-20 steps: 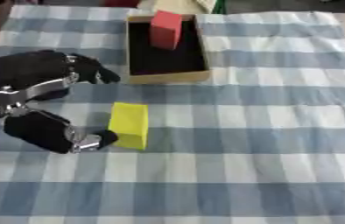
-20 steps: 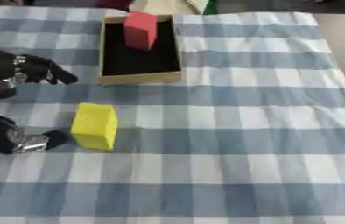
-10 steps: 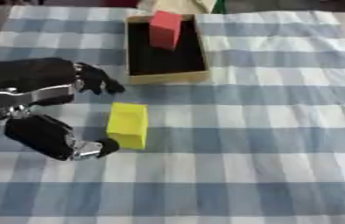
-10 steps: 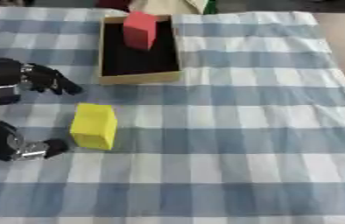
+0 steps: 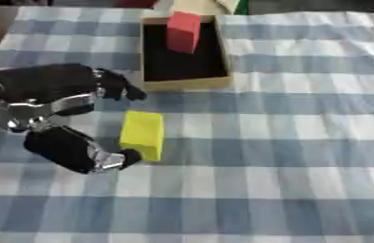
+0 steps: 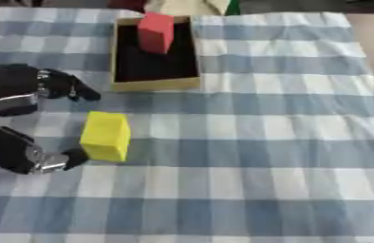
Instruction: Pick up objects on the table and place them in the box.
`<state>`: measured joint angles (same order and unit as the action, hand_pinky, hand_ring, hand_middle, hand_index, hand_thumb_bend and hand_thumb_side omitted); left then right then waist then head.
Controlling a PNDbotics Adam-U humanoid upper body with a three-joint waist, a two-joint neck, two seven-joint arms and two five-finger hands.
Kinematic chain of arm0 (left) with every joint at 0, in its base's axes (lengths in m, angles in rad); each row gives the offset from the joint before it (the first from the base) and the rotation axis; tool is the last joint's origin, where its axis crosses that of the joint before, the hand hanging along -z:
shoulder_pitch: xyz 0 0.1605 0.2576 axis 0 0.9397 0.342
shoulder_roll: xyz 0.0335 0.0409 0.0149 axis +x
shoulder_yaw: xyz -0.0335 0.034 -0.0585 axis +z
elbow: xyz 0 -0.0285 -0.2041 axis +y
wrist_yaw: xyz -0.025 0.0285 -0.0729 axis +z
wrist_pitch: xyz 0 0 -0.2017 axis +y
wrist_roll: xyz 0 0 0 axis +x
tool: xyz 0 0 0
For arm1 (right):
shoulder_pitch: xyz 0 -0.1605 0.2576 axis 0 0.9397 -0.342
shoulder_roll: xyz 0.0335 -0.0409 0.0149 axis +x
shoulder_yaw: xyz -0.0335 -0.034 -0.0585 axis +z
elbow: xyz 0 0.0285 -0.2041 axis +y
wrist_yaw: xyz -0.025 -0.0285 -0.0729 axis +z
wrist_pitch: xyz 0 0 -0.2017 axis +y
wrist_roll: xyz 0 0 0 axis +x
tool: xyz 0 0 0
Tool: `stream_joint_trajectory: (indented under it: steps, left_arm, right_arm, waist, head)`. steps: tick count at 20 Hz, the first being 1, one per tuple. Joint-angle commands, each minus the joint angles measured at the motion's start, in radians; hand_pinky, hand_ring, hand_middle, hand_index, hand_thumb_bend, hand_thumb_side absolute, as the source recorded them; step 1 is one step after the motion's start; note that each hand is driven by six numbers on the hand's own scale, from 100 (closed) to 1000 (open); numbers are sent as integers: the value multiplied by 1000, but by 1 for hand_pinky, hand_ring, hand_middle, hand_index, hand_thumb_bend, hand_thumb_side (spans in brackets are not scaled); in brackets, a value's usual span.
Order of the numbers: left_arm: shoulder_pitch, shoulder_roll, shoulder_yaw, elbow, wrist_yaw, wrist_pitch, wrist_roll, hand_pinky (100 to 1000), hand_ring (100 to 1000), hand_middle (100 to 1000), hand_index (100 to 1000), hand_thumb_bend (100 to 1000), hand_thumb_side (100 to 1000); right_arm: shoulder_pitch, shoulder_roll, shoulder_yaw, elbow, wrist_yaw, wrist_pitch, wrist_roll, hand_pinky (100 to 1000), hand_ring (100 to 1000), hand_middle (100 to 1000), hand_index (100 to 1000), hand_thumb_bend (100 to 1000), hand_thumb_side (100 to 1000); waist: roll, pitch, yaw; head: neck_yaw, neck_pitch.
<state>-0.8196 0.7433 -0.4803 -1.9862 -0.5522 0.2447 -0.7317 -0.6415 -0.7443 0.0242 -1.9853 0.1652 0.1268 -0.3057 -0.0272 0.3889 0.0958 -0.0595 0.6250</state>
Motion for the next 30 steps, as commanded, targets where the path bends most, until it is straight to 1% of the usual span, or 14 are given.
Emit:
stream_joint_trajectory:
  steps: [1,4,7,9,10,13,14,17,24,28,30]
  left_arm:
    - [-26,-12,5,1,-24,24,13,779,819,813,937,388,700]
    - [-38,-39,-8,43,-45,29,18,782,820,813,937,376,693]
    - [-40,-52,-24,97,-56,10,8,790,828,820,942,381,681]
    - [-41,-58,-29,130,-59,-9,-2,796,835,828,949,415,645]
    - [-41,-61,-30,144,-62,-19,-5,799,838,829,949,452,630]
    - [-44,-71,-30,184,-75,-49,-6,807,847,835,952,512,626]
    - [-45,-73,-29,195,-79,-57,-6,805,846,832,950,514,624]
    - [-49,-85,-28,236,-96,-76,7,800,845,828,947,498,614]
    - [-55,-112,-34,321,-152,-113,53,799,848,826,943,401,599]
    - [-56,-126,-41,353,-174,-137,76,768,820,790,916,322,595]
    - [-55,-130,-44,365,-176,-146,85,754,808,780,909,312,588]
  right_arm:
    - [-7,-15,-16,-15,-7,2,-1,816,838,634,802,203,742]
    - [-5,-13,-15,-15,-7,3,1,815,837,633,802,204,742]
    - [-3,-11,-17,-15,-8,3,0,814,837,633,801,204,743]
    - [-8,-7,-16,-15,-8,8,1,813,837,632,801,212,744]
    - [-12,-4,-15,-15,-7,12,2,813,836,632,801,209,739]
    - [-21,3,-13,-15,-3,23,7,812,836,627,800,215,747]
    - [-23,5,-13,-15,-2,26,7,812,836,625,800,217,747]
    - [-25,10,-13,-15,0,32,8,811,836,623,800,218,748]
    - [-25,18,-14,-15,-5,32,12,812,836,619,800,211,752]
    - [-22,21,-16,-15,-9,32,15,812,836,618,801,208,754]
    - [-21,22,-17,-15,-10,33,14,812,836,618,801,208,755]
  waist:
    - [0,-24,1]
    - [-1,-24,-2]
    - [-1,-22,-6]
    - [0,-20,-8]
    - [0,-19,-9]
    - [-1,-16,-13]
    - [-1,-15,-14]
    - [-3,-11,-18]
    - [-7,-2,-25]
    - [-10,2,-28]
    - [-11,4,-29]
  head:
    - [6,4]
    - [11,4]
    - [12,1]
    - [13,1]
    - [13,0]
    - [14,-4]
    - [14,-5]
    - [16,-9]
    - [20,-17]
    - [23,-20]
    - [24,-20]
